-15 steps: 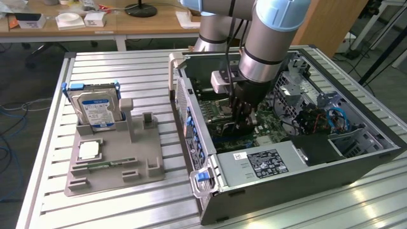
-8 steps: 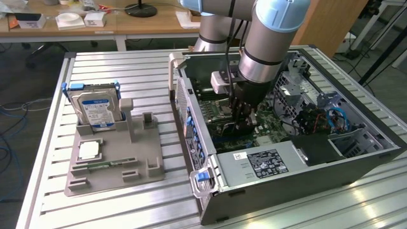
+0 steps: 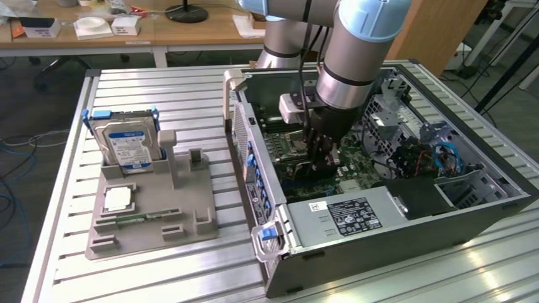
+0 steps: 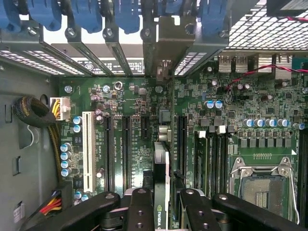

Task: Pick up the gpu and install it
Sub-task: 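Insert the gpu into the slot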

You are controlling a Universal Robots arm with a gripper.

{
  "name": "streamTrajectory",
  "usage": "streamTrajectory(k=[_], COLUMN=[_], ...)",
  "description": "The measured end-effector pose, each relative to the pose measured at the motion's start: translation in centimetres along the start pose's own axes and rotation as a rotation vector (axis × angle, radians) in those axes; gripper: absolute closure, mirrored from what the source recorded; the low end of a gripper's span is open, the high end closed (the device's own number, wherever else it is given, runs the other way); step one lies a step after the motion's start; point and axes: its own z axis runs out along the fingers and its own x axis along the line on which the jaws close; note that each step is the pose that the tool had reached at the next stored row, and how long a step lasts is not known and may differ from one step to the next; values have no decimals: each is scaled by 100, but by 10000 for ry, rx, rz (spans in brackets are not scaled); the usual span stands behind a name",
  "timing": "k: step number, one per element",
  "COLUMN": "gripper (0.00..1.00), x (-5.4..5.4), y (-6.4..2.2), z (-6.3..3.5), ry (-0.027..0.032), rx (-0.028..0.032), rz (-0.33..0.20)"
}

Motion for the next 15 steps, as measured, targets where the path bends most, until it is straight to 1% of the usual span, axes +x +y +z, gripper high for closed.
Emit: streamTrajectory(k=[3,5,10,15], gripper=[74,74,74,74], x=[-1,0,2,3], y=[-21,-8,37,44], z=[4,12,36,49], ry=[1,-1,16,17], rx=[3,3,4,0], rz=[-4,-8,-9,-13])
